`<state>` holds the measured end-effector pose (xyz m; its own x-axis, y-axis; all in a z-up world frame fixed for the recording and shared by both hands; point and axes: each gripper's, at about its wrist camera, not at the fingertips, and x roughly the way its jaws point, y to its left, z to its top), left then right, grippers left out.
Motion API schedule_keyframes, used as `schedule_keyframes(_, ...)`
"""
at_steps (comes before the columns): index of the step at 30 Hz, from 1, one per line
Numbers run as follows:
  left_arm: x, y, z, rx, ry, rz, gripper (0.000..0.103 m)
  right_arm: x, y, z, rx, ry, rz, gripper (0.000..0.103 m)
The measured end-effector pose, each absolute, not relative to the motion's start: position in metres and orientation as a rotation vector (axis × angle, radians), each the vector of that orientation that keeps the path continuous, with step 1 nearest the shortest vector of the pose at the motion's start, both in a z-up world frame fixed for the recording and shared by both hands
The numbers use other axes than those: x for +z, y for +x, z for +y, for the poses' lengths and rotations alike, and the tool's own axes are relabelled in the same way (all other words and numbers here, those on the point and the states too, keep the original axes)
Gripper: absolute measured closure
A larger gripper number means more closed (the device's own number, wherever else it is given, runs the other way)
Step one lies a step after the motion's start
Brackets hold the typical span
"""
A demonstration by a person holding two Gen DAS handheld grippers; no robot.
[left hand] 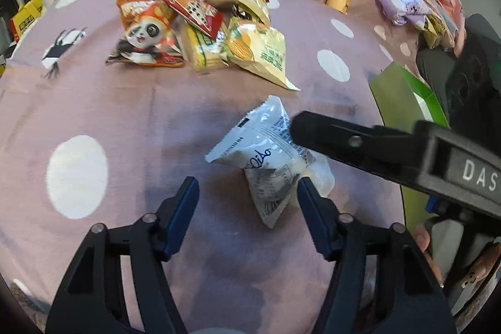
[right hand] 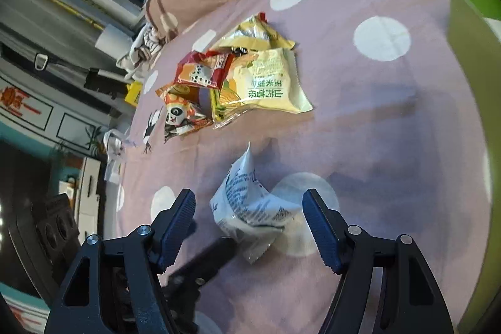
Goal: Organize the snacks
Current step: 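Lift the white snack with the right gripper and carry it over the box, then open the right gripper to drop the white snack into the box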
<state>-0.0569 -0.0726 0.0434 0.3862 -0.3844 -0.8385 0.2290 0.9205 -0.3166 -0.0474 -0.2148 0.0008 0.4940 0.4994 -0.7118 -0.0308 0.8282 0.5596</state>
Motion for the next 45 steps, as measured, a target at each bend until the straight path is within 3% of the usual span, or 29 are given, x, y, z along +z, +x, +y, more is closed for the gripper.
schedule_keyframes(2,0.039,-0.053,-0.077,-0.405,-0.165,1.117,0.047,-0.005,-0.039,-0.213,0.357,0.507,1.033,0.03)
schedule_keyframes(6,0.033,-0.047,-0.082,-0.436,-0.194,1.138,0.071,-0.017,-0.029,-0.211,0.388,0.501,1.057,0.034)
schedule_keyframes(11,0.033,-0.046,-0.09,-0.419,-0.153,1.114,0.073,-0.02,-0.029,-0.212,0.412,0.479,1.024,0.042)
schedule_keyframes(23,0.097,-0.047,-0.124,-0.537,-0.119,0.923,0.077,0.052,-0.065,-0.242,0.328,0.427,0.784,0.043)
schedule_keyframes(36,0.159,-0.062,-0.229,-0.779,0.028,0.761,0.078,0.106,-0.121,-0.341,0.124,0.554,0.525,0.042)
schedule_keyframes(45,0.147,-0.069,-0.302,-0.964,0.079,0.772,0.078,0.105,-0.159,-0.41,-0.085,0.648,0.43,0.042)
